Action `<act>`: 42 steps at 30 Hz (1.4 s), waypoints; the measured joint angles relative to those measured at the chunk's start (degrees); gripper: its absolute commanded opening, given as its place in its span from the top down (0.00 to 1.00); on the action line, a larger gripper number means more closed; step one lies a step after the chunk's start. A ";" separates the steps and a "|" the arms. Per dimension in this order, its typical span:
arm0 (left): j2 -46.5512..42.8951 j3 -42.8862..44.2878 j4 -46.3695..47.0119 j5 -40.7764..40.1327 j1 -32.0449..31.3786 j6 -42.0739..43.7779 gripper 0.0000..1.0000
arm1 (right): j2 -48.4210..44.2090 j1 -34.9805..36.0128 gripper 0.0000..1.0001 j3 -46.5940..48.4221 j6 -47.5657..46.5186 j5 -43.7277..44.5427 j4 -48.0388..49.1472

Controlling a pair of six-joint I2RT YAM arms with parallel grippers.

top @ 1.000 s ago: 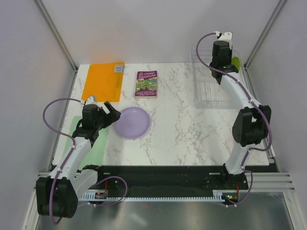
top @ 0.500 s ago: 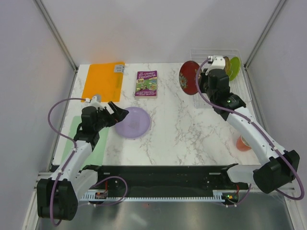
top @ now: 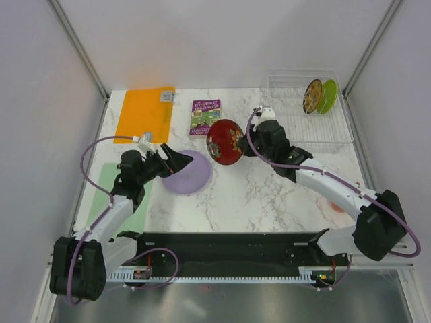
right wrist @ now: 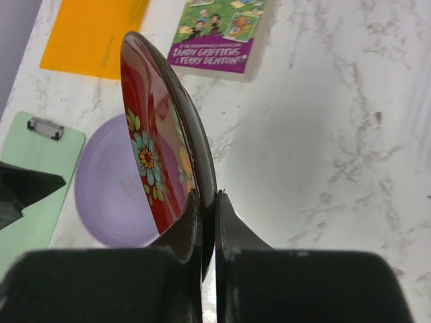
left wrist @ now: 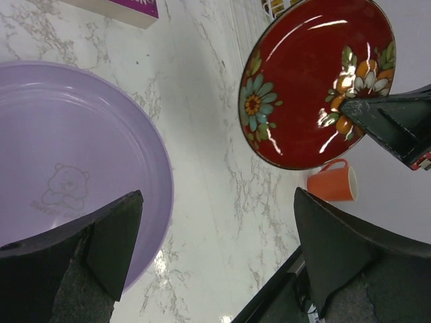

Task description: Unload the plates from the dish rack

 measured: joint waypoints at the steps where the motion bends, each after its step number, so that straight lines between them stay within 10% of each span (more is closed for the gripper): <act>1: 0.22 -0.04 0.46 -0.02 -0.50 -0.15 0.01 | 0.76 1.11 1.00 0.04 0.57 -0.15 0.98; 14: 5.53 -0.52 4.55 -0.96 -4.59 -0.96 0.09 | 6.54 11.43 1.00 1.42 5.84 -2.08 5.81; 26: 4.92 -2.91 9.90 0.00 -4.39 -4.42 0.96 | 5.25 10.34 1.00 -0.09 10.60 -4.39 8.13; 35: -0.63 -4.17 11.23 0.68 -3.69 -7.26 0.98 | 3.08 9.03 0.97 -0.85 12.98 -8.04 9.11; 42: -4.07 -4.90 6.75 -2.34 -4.09 -6.40 0.98 | 6.19 8.70 0.55 -0.94 14.95 -9.33 9.90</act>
